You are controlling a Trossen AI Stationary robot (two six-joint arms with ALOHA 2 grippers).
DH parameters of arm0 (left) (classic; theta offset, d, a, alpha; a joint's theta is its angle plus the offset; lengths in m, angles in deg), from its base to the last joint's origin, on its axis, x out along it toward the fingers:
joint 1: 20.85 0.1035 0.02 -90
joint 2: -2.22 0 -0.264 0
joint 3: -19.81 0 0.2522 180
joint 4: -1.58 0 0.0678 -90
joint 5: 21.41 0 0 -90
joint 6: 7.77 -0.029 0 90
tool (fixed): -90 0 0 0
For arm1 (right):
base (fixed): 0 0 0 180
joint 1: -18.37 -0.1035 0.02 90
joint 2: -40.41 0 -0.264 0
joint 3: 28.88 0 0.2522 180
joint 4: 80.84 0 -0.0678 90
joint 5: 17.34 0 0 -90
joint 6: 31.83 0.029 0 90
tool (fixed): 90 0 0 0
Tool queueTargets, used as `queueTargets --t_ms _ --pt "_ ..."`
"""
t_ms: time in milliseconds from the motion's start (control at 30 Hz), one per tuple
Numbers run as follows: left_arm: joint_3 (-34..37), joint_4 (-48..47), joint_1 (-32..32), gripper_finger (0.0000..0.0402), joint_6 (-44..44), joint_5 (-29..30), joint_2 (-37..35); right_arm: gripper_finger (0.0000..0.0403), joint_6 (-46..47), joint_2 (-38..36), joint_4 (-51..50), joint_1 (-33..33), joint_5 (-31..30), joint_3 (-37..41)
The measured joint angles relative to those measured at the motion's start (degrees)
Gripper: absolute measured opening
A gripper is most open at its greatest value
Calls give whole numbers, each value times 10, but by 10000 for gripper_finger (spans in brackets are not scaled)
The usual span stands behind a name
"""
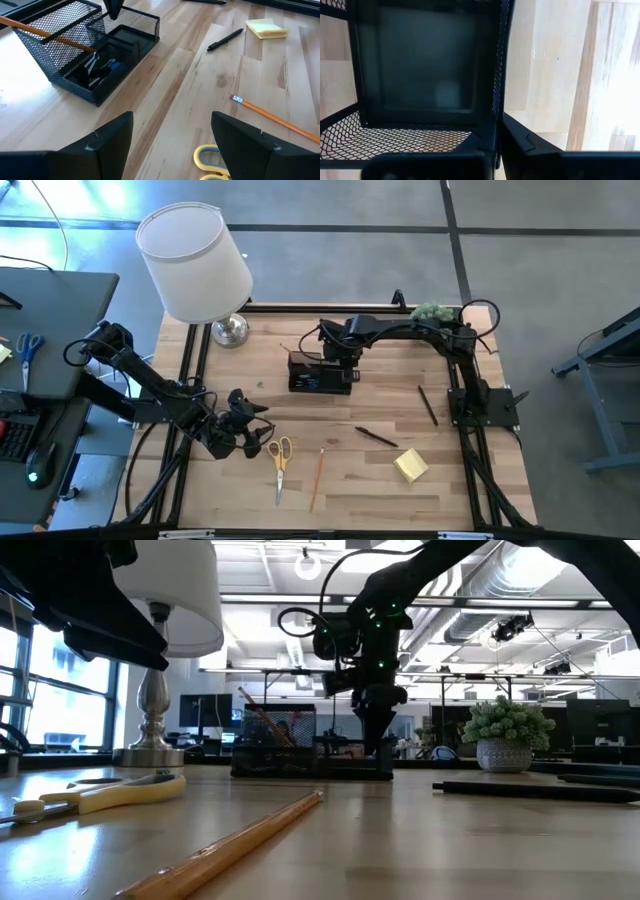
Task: Pick and place office supplies into organizer
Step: Adjust the desk organizer, then put the blue binder clip into the desk organizer
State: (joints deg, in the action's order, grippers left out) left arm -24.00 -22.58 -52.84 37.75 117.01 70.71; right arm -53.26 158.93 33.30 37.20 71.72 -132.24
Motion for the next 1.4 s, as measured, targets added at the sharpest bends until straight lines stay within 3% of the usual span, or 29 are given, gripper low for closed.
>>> queueTargets --t_ms 333,667,1000,1100,1233,1400 --pt "0 -6 0 259 0 0 0 91 -2 -8 3 4 -25 0" --pt "0 -3 0 259 0 6 0 166 56 -109 2 -12 -19 0" --pt "-1 15 8 259 -1 35 0 144 180 -168 -5 -109 -22 5" --pt "-23 -8 34 259 1 -5 0 131 222 -167 -6 -149 -28 5" --pt "-74 -104 78 259 -10 -66 0 120 273 -167 -17 -210 -79 5" --pt "-120 -198 109 259 -98 -99 -14 112 328 -167 -67 -286 -138 5"
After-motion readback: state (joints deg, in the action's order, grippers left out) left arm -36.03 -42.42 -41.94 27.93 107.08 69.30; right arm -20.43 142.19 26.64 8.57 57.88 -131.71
